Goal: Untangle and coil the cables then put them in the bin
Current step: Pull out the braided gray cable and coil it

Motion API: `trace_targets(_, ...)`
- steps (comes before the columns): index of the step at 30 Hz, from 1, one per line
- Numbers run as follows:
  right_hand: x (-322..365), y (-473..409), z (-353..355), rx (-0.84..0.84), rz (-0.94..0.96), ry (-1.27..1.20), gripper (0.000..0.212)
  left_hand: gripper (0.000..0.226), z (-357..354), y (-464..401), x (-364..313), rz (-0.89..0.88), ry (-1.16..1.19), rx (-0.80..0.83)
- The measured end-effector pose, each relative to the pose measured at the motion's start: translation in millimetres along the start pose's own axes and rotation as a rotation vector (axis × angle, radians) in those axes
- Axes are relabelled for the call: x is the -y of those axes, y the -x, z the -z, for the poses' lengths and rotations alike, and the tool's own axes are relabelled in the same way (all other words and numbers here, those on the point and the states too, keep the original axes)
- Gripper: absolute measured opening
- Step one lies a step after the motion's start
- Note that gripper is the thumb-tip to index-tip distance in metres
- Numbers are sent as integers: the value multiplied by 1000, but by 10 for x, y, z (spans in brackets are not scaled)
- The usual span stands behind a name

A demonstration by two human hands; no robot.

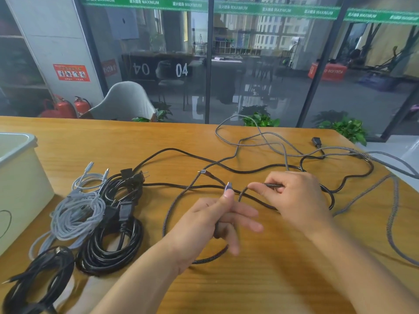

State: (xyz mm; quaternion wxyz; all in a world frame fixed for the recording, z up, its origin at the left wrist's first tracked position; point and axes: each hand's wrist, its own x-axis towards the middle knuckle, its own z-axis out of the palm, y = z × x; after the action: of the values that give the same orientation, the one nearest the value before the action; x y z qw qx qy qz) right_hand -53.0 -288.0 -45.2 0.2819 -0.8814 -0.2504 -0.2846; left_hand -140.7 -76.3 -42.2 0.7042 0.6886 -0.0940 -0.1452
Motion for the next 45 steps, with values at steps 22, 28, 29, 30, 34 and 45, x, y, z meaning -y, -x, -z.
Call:
trace_targets(22,732,260,-193,310,-51,-213,38,57,-137,-120,162,-92,246,-241)
trace_targets(28,797,276,-210,279,64,-57,35,55,-122,-125,166,-128,229,-307)
trace_targets(29,810,282,-212,268,82,-7,32,55,-119,-120,163,-133,229,-320)
trace_targets(30,825,290,-215,262,94,33,29,55,-110,-118,158,-138,237,-338)
trace_targets(34,856,302,-236,272,138,16,26,57,-24,-123,109,-161,385,-406)
trace_targets(45,784,271,-192,186,212,88,26,58,-53,-90,84,-160,263,-349)
